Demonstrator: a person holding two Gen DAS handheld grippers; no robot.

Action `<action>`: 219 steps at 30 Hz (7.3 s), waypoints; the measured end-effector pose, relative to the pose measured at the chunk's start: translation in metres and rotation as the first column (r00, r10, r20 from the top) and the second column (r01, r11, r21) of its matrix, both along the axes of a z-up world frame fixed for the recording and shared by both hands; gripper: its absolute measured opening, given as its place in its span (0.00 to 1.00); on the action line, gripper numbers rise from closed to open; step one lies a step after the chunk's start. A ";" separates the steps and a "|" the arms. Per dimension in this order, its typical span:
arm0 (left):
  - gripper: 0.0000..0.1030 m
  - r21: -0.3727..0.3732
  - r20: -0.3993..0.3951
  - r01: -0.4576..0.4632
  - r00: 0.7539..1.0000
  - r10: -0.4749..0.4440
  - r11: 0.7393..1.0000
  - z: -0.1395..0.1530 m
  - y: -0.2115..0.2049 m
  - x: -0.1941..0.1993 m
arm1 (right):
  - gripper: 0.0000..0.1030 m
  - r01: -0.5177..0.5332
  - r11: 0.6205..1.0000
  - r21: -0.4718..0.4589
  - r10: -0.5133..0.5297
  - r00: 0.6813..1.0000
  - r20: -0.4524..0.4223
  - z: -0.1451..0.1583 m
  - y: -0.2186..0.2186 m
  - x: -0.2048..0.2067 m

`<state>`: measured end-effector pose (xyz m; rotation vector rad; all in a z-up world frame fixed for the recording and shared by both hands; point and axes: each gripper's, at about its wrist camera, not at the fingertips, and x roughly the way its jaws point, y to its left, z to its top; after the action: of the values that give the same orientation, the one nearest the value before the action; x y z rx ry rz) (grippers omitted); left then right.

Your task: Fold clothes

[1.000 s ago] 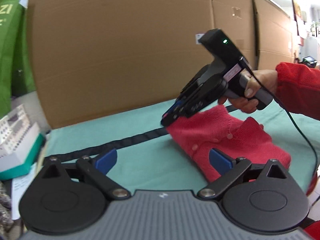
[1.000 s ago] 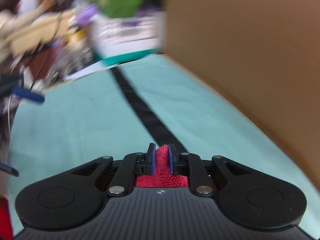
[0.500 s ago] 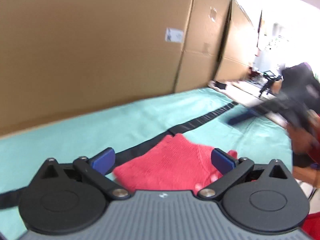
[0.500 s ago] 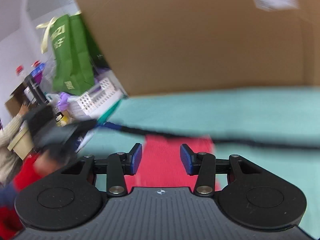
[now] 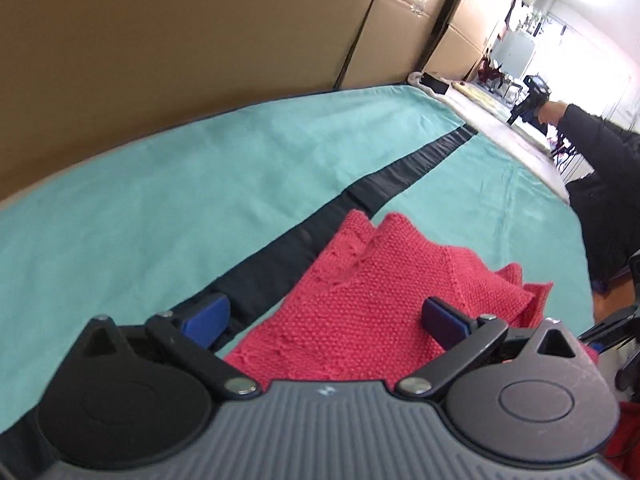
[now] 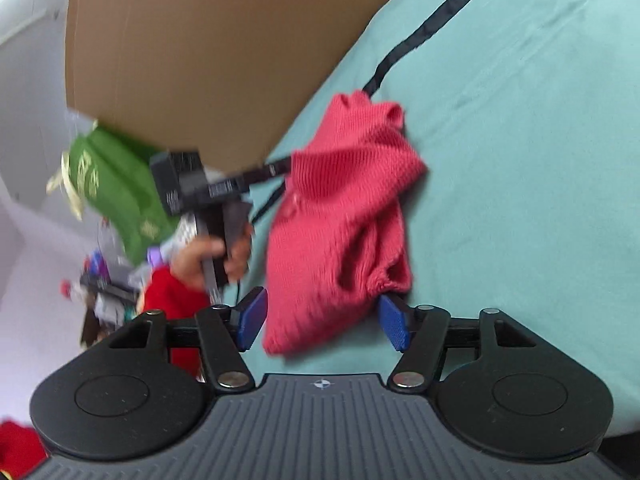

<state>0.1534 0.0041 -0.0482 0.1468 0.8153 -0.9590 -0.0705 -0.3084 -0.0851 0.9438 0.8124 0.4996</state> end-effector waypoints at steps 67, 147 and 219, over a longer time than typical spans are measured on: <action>0.89 -0.217 -0.043 -0.401 0.915 0.401 0.890 0.036 0.017 -0.118 | 0.42 0.102 0.773 -0.627 0.119 0.946 0.301 0.073 -0.031 0.064; 0.15 -0.153 0.016 -0.542 0.835 0.551 0.826 -0.006 -0.010 -0.093 | 0.18 0.167 0.794 -0.585 0.006 0.960 0.281 0.026 -0.013 0.126; 0.35 0.028 0.208 -0.404 0.897 0.390 0.914 0.009 -0.113 -0.084 | 0.09 0.159 0.712 -0.684 0.196 0.890 0.411 0.039 -0.005 0.073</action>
<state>0.0696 -0.1092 -0.0392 0.1278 0.6607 -0.5180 0.0027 -0.3137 -0.0461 0.0737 0.5000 0.3550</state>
